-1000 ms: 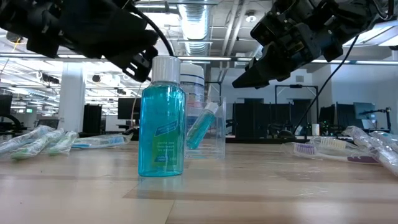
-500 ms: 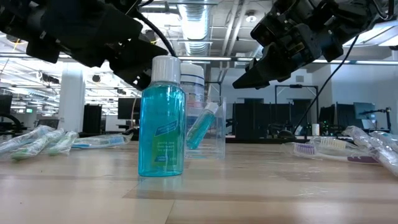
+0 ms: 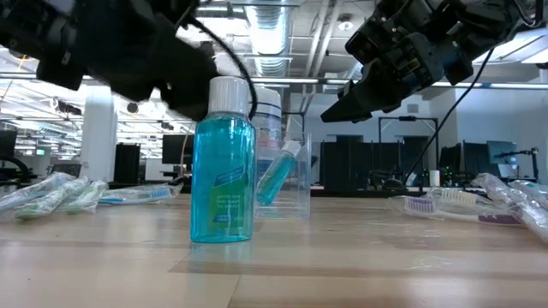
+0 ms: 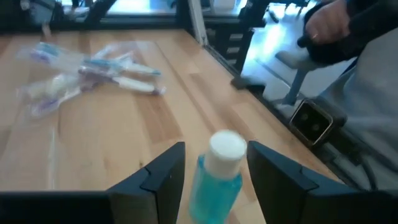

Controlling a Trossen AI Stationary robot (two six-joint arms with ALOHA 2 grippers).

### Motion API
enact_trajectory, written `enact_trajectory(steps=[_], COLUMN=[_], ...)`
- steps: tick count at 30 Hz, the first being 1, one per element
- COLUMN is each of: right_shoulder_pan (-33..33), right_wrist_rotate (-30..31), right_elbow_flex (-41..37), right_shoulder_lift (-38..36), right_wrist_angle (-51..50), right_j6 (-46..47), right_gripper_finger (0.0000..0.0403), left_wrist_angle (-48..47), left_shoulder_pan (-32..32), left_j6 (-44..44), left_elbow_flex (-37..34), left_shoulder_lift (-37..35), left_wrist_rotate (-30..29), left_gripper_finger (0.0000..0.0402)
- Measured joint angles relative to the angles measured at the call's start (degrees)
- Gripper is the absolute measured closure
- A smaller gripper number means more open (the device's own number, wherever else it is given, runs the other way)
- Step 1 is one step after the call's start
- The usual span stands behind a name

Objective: Pick & Place toothbrushing station
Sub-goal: Put the blue mouthwash into the Transparent organizer

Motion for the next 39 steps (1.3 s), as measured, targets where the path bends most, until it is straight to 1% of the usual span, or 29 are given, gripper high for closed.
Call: enact_trajectory(steps=[9, 23, 30, 34, 39], right_shoulder_pan=[0.0, 0.0, 0.0, 0.0, 0.0], right_wrist_rotate=[-0.01, -0.02, 0.0, 0.0, 0.0], right_elbow_flex=[0.0, 0.0, 0.0, 0.0, 0.0], right_shoulder_lift=[-0.02, -0.02, -0.01, -0.02, -0.02], right_wrist_angle=[-0.04, -0.21, -0.21, -0.21, -0.19], right_j6=[0.06, 0.46, 0.46, 0.46, 0.46], right_gripper_finger=[0.0285, 0.0285, 0.0285, 0.0285, 0.0285], left_wrist_angle=[0.88, 1.13, 1.33, 1.38, 1.4], left_shoulder_pan=[0.0, -0.35, -1.68, -1.95, -1.92], left_j6=[0.0, -0.01, -0.02, -0.02, 0.02], left_elbow_flex=[2.87, 2.99, 2.99, 2.97, 2.95], left_shoulder_lift=[4.16, 4.24, 4.24, 4.24, 4.24], left_wrist_rotate=[0.29, 0.39, 0.33, -1.01, -1.31], left_gripper_finger=[0.0233, 0.0233, 0.0233, 0.0233, 0.0233])
